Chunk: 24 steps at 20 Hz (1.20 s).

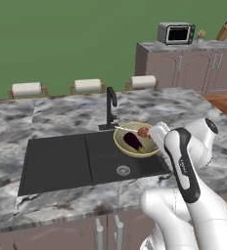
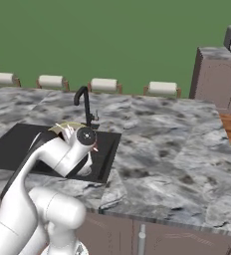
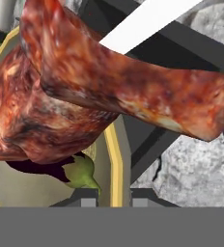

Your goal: Dump the kebab skewer and eggplant from the bowl so the bowl can be washed. Place the bowl in the sink after clearing the leftovers.

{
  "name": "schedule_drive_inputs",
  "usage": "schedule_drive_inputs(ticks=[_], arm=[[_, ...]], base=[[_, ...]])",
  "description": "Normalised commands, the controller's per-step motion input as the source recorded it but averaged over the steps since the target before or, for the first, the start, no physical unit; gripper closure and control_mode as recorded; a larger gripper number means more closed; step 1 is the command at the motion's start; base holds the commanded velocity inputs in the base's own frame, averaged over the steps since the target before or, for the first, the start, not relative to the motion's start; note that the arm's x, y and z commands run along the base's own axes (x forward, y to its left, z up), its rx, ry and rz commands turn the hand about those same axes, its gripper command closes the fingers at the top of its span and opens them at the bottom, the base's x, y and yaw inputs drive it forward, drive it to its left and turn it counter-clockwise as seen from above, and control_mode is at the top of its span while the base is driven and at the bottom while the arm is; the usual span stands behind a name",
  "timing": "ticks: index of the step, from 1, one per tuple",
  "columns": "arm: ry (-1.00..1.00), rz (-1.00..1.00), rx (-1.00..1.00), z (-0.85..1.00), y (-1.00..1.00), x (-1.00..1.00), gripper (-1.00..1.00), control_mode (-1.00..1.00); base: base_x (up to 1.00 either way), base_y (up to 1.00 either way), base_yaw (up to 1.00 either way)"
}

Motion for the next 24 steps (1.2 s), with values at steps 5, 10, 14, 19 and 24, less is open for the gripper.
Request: schedule_drive_inputs(ticks=[5, 10, 14, 19, 24], arm=[[0.0, 0.05, 0.0, 0.0, 0.78, 0.3, 1.0, -1.0], [0.0, 0.05, -0.02, -0.01, 0.86, 0.22, 1.0, -1.0], [0.03, 0.04, -0.07, -0.03, 0.84, 0.25, 1.0, -1.0], [0.06, 0.04, -0.13, -0.05, 0.74, 0.28, 1.0, -1.0], [0.05, 0.02, -0.15, -0.01, 0.35, 0.1, 1.0, -1.0]], base=[[0.0, 0.0, 0.0], [0.0, 0.0, 0.0], [0.0, 0.0, 0.0], [0.0, 0.0, 0.0], [0.0, 0.0, 0.0]])
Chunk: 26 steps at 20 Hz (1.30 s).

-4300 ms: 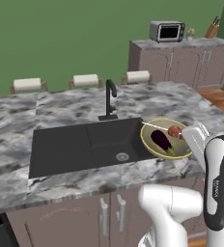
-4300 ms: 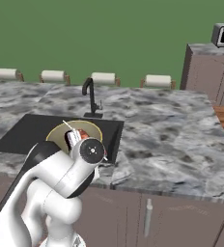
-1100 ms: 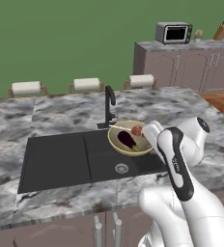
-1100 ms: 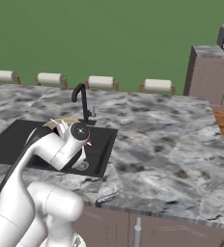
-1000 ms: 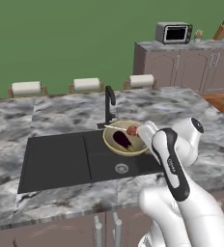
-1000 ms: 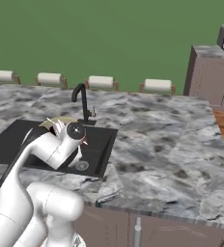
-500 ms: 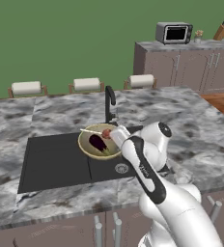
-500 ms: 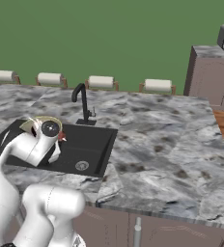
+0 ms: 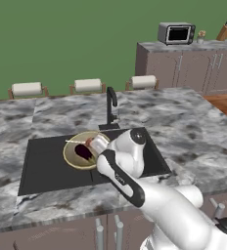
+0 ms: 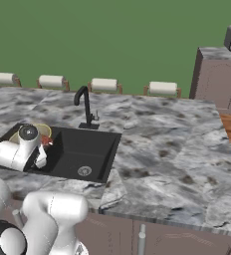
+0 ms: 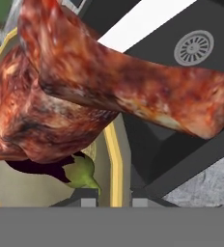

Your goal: Dump the kebab skewer and eggplant from the bowl so the bowl can be washed. Place the bowl in the sink after clearing the leftovers.

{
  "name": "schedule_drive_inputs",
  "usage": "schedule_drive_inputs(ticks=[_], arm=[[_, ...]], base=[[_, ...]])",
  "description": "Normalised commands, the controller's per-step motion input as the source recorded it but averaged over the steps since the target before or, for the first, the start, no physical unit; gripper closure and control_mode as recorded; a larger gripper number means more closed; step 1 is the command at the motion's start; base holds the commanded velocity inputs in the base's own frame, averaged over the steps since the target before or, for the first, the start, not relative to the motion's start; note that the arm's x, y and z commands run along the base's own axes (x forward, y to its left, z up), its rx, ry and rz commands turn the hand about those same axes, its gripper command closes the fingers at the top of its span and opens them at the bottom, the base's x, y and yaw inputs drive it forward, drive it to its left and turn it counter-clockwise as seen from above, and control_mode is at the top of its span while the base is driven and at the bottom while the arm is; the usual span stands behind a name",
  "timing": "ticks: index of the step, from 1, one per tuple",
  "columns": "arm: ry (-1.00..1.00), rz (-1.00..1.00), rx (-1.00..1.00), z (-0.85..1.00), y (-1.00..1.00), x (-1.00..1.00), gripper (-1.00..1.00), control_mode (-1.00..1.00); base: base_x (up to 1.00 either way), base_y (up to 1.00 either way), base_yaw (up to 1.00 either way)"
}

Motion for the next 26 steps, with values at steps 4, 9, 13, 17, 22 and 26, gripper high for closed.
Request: schedule_drive_inputs(ticks=[4, 9, 13, 17, 22, 26], arm=[[0.0, 0.01, -0.08, 0.0, 0.11, 0.0, 1.0, -1.0], [-0.02, 0.0, -0.07, 0.0, 0.01, 0.23, 1.0, -1.0], [0.0, 0.0, -0.1, 0.0, 0.0, 0.42, 1.0, -1.0], [0.0, 0.0, -0.12, 0.0, 0.08, 0.44, 1.0, -1.0], [0.0, 0.0, -0.15, -0.09, 0.12, 0.28, 1.0, -1.0], [0.07, 0.0, -0.16, -0.16, 0.04, 0.01, 1.0, -1.0]], base=[[0.0, 0.0, 0.0], [0.0, 0.0, 0.0], [0.0, 0.0, 0.0], [0.0, 0.0, 0.0], [0.0, 0.0, 0.0], [0.0, 0.0, 0.0]])
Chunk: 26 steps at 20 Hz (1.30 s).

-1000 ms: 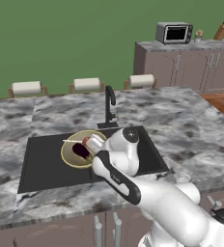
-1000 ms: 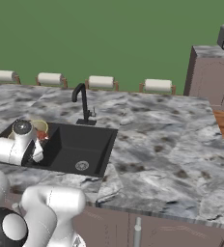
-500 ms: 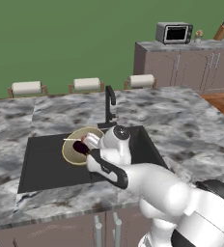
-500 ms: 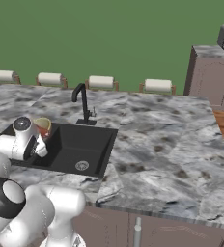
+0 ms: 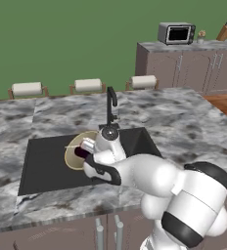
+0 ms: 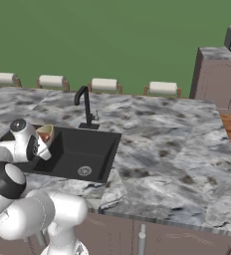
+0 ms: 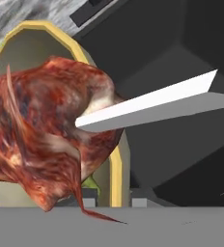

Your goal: Dump the kebab skewer and eggplant from the bowl so the bowl can be washed. Place the bowl in the sink after clearing the leftovers.

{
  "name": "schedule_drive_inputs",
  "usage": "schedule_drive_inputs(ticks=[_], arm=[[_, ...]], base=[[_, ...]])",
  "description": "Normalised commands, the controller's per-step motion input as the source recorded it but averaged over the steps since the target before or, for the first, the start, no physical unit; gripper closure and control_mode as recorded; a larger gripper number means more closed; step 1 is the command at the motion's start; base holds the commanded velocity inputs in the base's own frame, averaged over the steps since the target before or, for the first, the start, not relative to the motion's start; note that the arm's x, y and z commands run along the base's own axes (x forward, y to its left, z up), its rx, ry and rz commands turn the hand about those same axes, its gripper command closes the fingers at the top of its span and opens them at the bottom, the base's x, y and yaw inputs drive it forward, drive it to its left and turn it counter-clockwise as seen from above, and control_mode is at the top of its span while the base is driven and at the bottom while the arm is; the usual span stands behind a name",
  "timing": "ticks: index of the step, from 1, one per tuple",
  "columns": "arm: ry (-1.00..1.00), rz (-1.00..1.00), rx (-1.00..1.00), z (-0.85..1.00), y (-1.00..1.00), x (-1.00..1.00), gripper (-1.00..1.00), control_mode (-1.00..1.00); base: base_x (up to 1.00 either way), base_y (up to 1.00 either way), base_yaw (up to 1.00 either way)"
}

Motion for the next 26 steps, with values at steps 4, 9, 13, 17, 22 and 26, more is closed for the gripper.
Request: schedule_drive_inputs(ticks=[4, 9, 13, 17, 22, 26], arm=[[0.06, 0.0, -0.11, -0.05, 0.1, 0.0, 1.0, -1.0], [0.0, 0.0, -0.09, 0.0, 0.19, 0.09, 1.0, -1.0], [0.0, 0.0, -0.14, -0.02, 0.23, 0.17, 1.0, -1.0], [0.0, 0.0, -0.16, -0.05, 0.22, 0.24, 1.0, -1.0], [0.0, 0.0, -0.06, 0.0, 0.1, 0.17, 1.0, -1.0], [-0.01, 0.0, -0.07, 0.0, 0.0, 0.0, 1.0, -1.0]], base=[[0.0, 0.0, 0.0], [0.0, 0.0, 0.0], [0.0, 0.0, 0.0], [0.0, 0.0, 0.0], [0.0, 0.0, 0.0], [0.0, 0.0, 0.0]])
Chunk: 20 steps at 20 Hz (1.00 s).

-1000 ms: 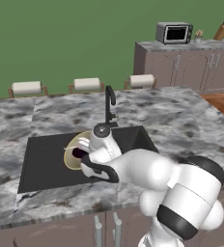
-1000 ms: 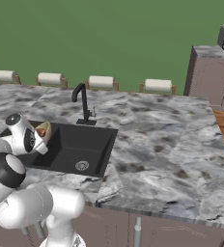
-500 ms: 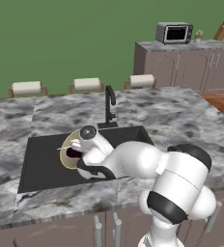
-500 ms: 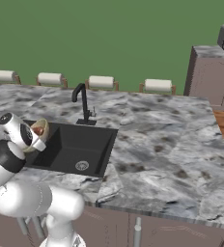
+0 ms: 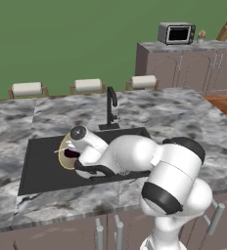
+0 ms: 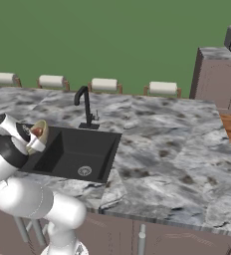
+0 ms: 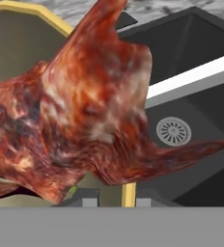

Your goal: Dump the kebab skewer and eggplant from the bowl so the bowl can be washed. Place the bowl in the sink after clearing the leftovers.

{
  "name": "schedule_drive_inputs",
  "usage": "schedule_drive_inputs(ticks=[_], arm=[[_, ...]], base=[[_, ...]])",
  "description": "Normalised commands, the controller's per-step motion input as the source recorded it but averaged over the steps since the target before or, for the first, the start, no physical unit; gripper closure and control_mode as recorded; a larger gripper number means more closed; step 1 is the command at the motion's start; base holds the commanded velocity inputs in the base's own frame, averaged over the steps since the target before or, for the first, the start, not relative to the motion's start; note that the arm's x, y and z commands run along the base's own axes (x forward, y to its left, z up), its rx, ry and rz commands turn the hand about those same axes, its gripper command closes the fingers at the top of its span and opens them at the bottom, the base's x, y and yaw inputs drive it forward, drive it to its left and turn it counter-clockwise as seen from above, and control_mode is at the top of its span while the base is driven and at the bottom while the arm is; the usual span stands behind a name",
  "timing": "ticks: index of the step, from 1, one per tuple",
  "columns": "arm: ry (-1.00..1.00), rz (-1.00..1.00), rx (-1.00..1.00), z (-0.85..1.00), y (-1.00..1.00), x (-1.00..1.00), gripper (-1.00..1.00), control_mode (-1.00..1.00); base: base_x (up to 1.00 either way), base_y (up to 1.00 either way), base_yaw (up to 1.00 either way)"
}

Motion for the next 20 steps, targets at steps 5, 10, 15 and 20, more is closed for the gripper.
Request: schedule_drive_inputs(ticks=[5, 10, 15, 20], arm=[[-0.02, 0.0, -0.07, 0.05, 0.0, 0.0, 1.0, -1.0], [-0.07, 0.0, -0.09, 0.13, 0.0, 0.0, 1.0, -1.0], [-0.04, 0.0, -0.16, 0.0, 0.03, -0.01, 1.0, -1.0], [-0.02, 0.0, -0.05, 0.0, 0.03, 0.0, 1.0, -1.0]], base=[[0.0, 0.0, 0.0], [0.0, 0.0, 0.0], [0.0, 0.0, 0.0], [0.0, 0.0, 0.0]])
